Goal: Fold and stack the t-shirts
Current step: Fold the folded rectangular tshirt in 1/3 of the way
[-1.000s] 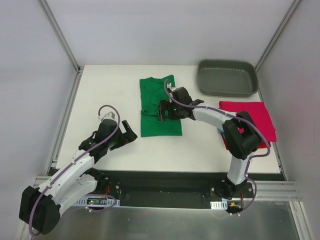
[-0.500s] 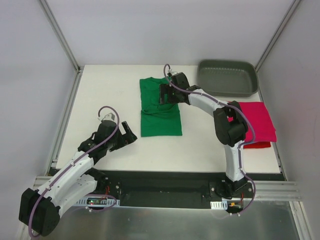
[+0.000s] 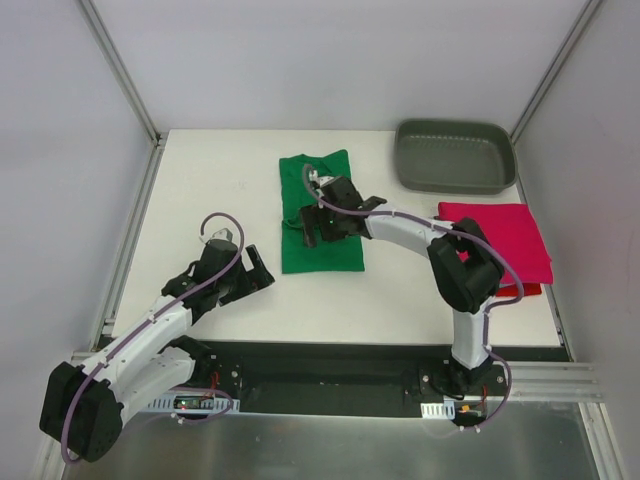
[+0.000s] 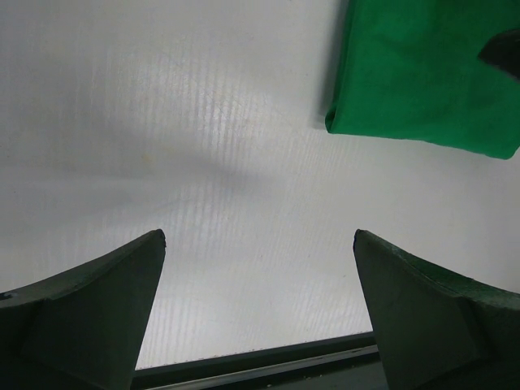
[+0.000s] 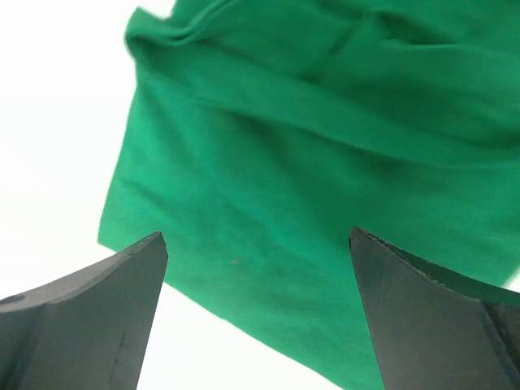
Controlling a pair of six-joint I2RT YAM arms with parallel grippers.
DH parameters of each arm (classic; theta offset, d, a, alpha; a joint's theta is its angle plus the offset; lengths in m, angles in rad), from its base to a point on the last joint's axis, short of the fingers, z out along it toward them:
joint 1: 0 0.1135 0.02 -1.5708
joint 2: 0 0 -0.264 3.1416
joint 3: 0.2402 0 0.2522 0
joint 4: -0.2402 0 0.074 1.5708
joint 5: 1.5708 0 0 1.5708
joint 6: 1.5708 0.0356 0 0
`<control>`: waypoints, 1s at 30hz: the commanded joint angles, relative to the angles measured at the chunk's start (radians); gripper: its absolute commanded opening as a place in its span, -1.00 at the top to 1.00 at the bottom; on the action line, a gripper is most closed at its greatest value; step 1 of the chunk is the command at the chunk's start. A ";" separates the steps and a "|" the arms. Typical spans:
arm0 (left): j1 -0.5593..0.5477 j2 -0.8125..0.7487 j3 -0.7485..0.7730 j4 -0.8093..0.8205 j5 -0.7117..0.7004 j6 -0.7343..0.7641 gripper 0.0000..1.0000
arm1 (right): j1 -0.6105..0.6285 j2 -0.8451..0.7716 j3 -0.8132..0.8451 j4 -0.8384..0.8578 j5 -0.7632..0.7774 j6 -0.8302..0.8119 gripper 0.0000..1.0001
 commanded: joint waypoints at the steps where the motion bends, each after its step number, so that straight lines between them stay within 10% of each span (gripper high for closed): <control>1: 0.006 -0.016 0.016 -0.007 -0.006 0.000 -0.98 | 0.029 0.050 0.063 0.011 -0.025 0.047 -0.93; 16: 0.006 -0.073 -0.007 -0.007 0.010 0.003 -0.98 | -0.036 0.253 0.517 -0.154 0.073 -0.074 -0.93; 30: 0.007 0.263 0.098 0.196 0.086 -0.019 -0.98 | -0.057 -0.490 -0.389 0.013 0.253 0.149 -0.93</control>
